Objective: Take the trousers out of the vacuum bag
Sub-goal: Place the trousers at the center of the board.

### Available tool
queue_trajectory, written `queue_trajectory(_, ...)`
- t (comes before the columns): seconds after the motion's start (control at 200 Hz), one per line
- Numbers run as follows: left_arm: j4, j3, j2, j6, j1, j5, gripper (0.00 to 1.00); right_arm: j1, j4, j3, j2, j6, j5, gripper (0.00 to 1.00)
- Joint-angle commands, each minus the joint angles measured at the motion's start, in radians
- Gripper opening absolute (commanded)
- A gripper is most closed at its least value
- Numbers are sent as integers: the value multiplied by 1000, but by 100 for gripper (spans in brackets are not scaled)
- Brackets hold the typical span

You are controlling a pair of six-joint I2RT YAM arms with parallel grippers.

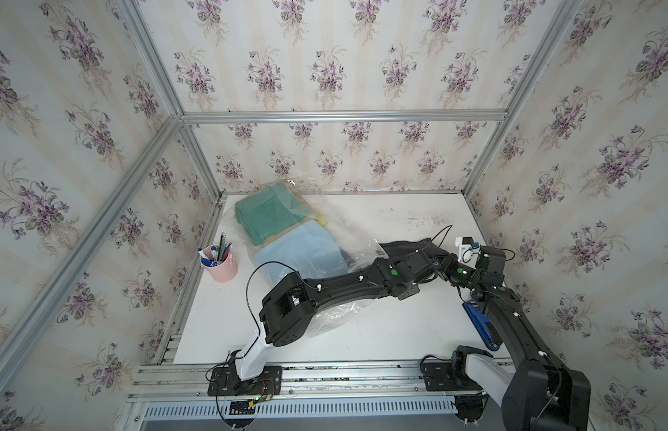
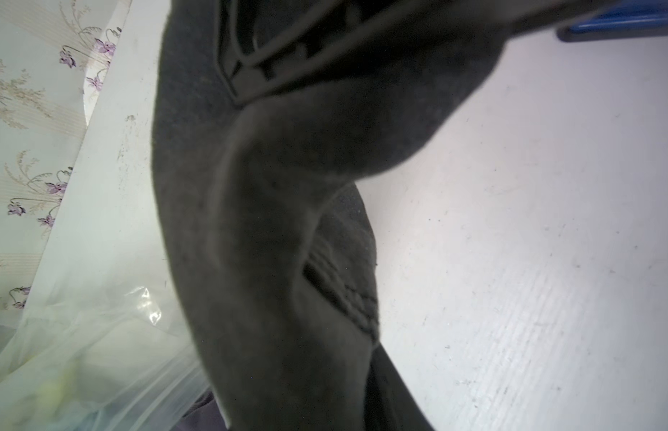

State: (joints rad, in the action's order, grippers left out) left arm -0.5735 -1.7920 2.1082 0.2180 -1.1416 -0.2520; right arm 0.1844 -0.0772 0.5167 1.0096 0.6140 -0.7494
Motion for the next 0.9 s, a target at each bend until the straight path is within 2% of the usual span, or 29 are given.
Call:
queue_trajectory(0.0,65,59,-31,-22,-16,55,44,1,-63,-16,-25,-32,22,1)
queue_trajectory(0.07,75,114,-65,-33,-27,63,54,1,-88,-33,-32,-41,22,3)
queue_trajectory(0.11,77,147,-88,-42,-31,74,65,2,-101,-39,-37,-45,29,3)
queue_trajectory(0.195,75,209,-146,-66,-35,91,78,3,-149,-45,-61,-55,65,7)
queue_trajectory(0.31,80,291,-230,-100,-34,96,94,2,-250,-34,-96,-80,153,21)
queue_trajectory(0.365,75,315,-257,-115,-34,96,99,4,-295,-28,-106,-95,202,33)
queue_trajectory(0.51,40,312,-291,-171,-24,112,100,4,-334,-29,-124,-82,247,64)
queue_trajectory(0.624,33,298,-316,-216,-9,165,100,3,-367,-14,-159,-66,364,81)
queue_trajectory(0.764,15,279,-344,-242,4,180,100,4,-390,19,-188,-49,502,93)
queue_trajectory(0.894,0,283,-381,-271,21,194,100,2,-405,60,-191,-67,605,98)
